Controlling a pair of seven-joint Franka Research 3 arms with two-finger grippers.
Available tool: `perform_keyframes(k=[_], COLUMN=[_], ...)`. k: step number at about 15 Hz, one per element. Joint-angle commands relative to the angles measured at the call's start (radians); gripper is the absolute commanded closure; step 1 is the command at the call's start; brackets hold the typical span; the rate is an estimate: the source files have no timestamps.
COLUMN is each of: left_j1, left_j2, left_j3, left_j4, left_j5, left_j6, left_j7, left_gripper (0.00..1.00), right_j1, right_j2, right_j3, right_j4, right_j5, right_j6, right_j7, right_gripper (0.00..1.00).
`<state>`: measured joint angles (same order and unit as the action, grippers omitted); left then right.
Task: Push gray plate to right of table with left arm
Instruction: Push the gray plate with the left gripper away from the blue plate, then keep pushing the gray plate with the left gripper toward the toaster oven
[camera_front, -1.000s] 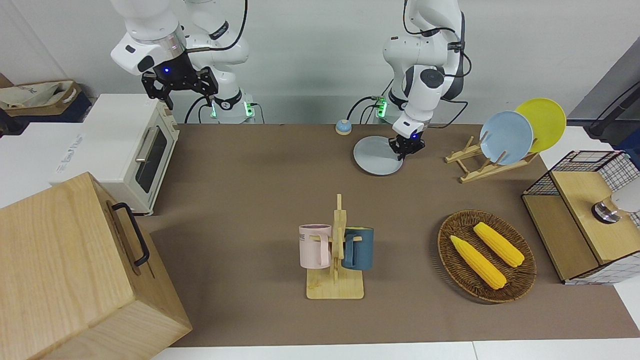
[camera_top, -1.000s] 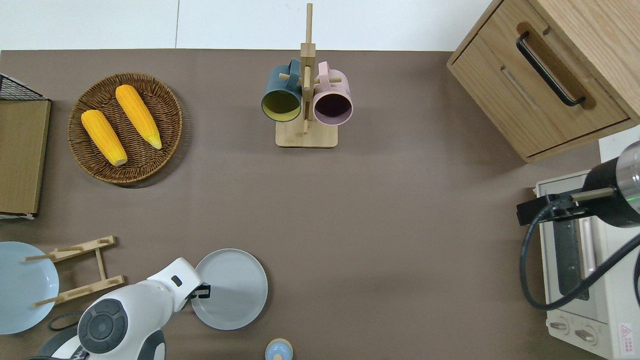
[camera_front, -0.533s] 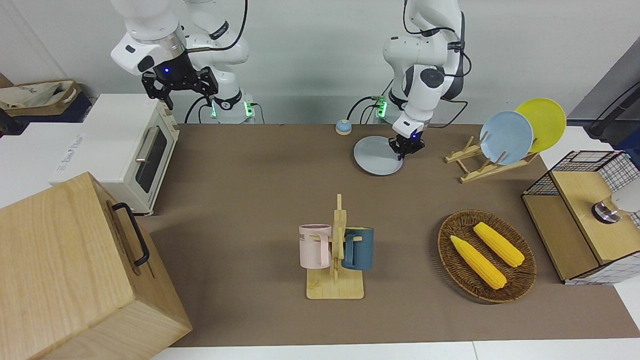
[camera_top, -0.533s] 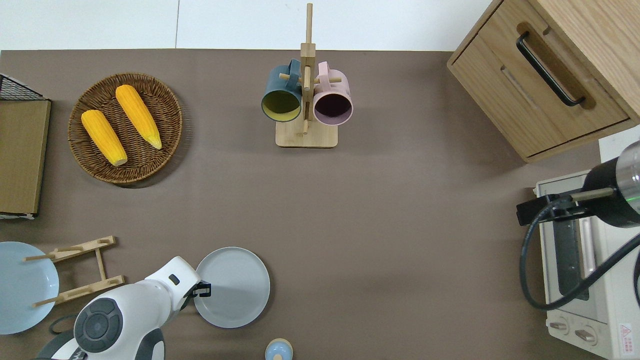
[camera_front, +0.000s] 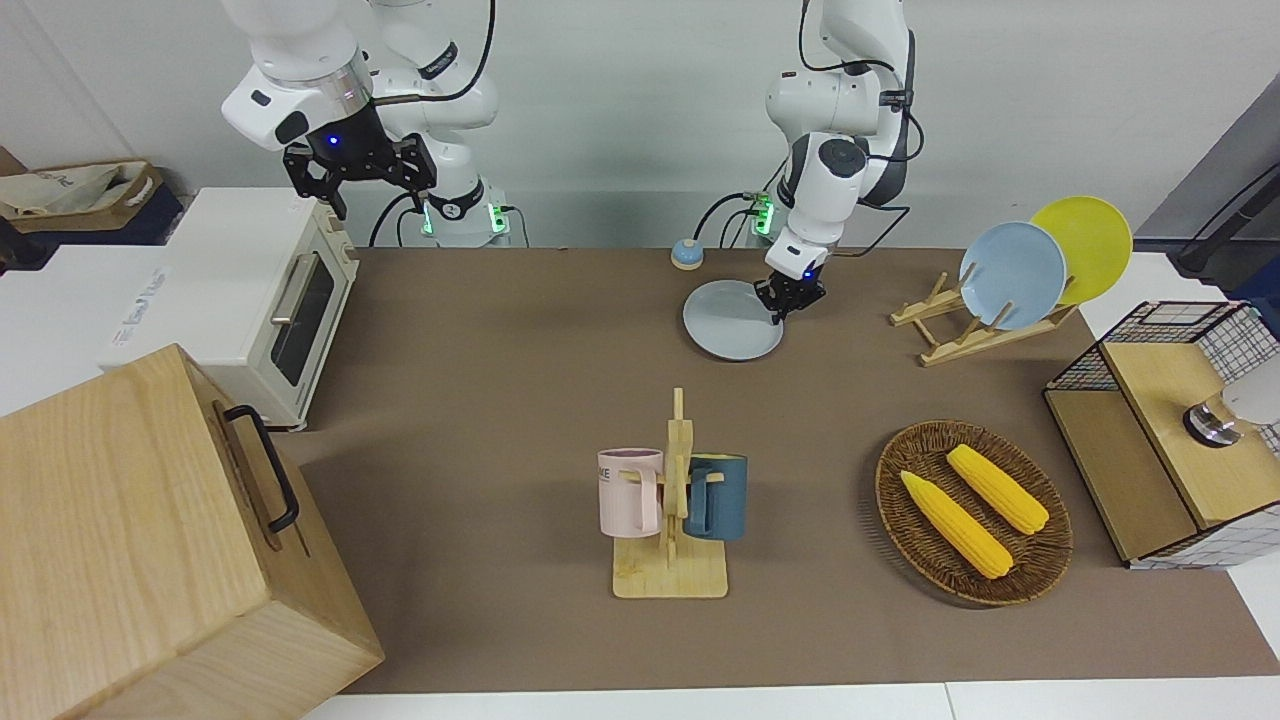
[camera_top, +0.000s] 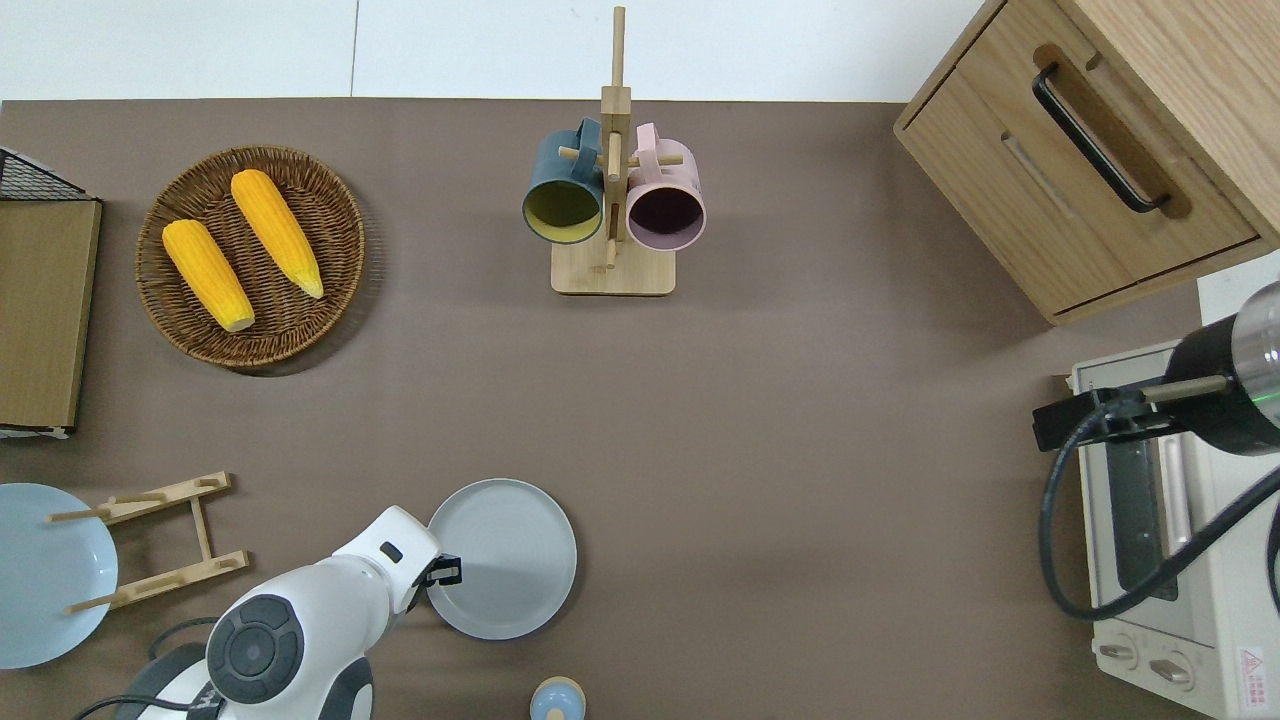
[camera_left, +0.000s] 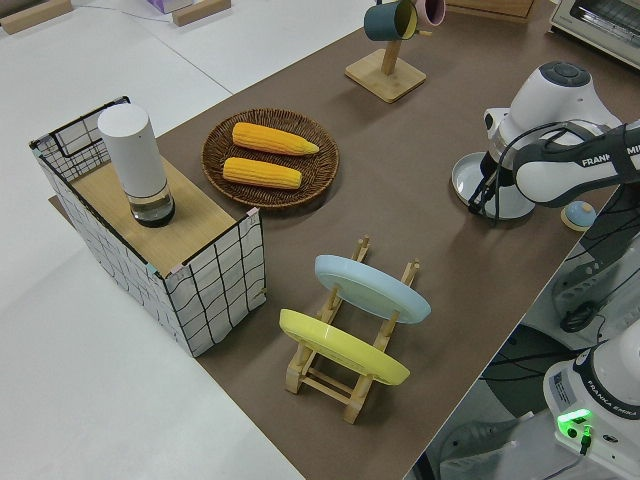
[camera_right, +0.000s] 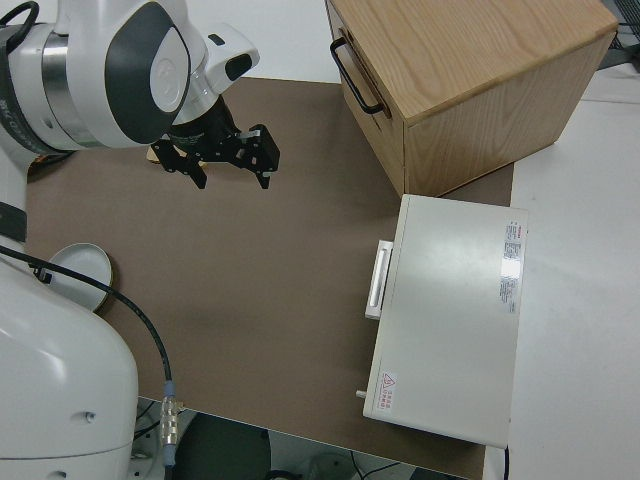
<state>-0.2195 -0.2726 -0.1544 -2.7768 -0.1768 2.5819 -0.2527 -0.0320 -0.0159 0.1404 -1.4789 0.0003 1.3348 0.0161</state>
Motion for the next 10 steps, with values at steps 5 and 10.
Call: perform_keyframes(k=[5, 10], left_j1=[-0.038, -0.041], left_j2=[0.116, 0.162], left_j3=[-0.106, -0.200], left_j4=[0.034, 0.088], left_j5=[-0.018, -0.018], left_j6=[0.044, 0.038], left_j7=[-0.130, -0.243], left_gripper=[1.00, 1.00], right_j1=[-0.019, -0.019], right_j2=[-0.002, -0.002], right_j3=[0.016, 0.016], right_j4=[0.009, 0.009], right_j5=[0.004, 0.004], right_j6=[-0.016, -0.016], right_j7=[0.012, 0.012], right_gripper=[0.017, 0.017])
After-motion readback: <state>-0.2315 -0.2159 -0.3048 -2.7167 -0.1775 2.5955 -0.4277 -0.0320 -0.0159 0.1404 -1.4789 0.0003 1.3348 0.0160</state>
